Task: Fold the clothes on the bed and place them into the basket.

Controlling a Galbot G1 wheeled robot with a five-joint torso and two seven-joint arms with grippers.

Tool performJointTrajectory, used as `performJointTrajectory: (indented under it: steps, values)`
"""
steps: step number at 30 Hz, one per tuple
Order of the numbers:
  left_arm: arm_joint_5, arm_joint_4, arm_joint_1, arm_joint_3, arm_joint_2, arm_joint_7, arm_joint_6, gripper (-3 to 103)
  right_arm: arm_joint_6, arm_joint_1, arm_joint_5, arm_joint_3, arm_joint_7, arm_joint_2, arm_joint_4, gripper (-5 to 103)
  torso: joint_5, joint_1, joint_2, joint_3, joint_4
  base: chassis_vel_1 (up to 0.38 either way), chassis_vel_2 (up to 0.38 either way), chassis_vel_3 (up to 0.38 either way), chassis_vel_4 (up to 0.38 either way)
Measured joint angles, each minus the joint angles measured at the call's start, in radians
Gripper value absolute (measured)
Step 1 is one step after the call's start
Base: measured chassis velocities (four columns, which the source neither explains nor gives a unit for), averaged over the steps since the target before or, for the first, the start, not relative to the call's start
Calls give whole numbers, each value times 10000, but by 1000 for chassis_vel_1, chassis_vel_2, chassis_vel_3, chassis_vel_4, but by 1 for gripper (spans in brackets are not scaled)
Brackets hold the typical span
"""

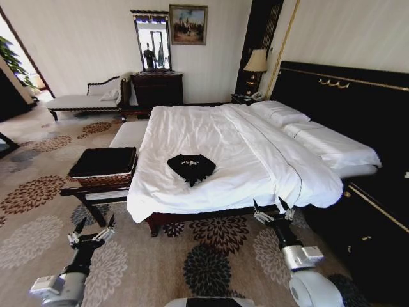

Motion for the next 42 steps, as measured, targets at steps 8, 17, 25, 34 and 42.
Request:
performJointTrajectory:
  steps: [8, 17, 25, 34, 42]
  values:
    - [80, -30, 121, 151, -95, -44, -35, 99, -72, -115, -64, -171, 12, 239, -7, 100, 1, 0, -1, 0, 0, 0, 0, 0, 0]
    - [305, -53, 197, 373, -290, -175, -41, 99, -17, -222, -161, -246, -74, 329, -104, 100, 0, 0, 0, 0, -1, 0, 0, 0, 0]
    - [324, -43, 198, 372, -316, -190, -86, 99, 14, -232, -139, -144, -268, 382, -83, 100, 1, 0, 0, 0, 0, 0, 0, 0, 0]
    - [380, -39, 62, 374, -275, -203, -58, 99, 35, -212, -8, -58, -327, 352, -142, 100, 0, 0, 0, 0, 0, 0, 0, 0, 0]
    - [440, 33, 14, 407, -282, -211, -39, 99, 54, -231, -101, -129, -384, 484, -235, 100, 0, 0, 0, 0, 0, -5, 5, 9, -4]
